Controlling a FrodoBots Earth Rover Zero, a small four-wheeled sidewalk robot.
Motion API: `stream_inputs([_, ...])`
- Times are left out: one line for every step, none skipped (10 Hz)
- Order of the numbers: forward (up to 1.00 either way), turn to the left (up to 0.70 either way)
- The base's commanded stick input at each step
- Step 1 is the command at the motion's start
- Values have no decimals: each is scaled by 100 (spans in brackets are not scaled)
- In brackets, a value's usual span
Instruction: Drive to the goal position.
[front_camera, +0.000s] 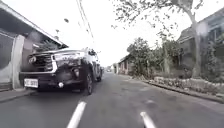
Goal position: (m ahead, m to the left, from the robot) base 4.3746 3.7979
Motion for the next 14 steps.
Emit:
stream_inputs([70,0])
stream_inputs([70,0])
stream_inputs([70,0])
stream_inputs([70,0])
stream_inputs([70,0])
stream_inputs([70,0])
stream_inputs([70,0])
stream_inputs([70,0])
stream_inputs([70,0])
stream_inputs([70,0])
stream_inputs([70,0])
stream_inputs([70,0])
stream_inputs([70,0])
stream_inputs([70,0])
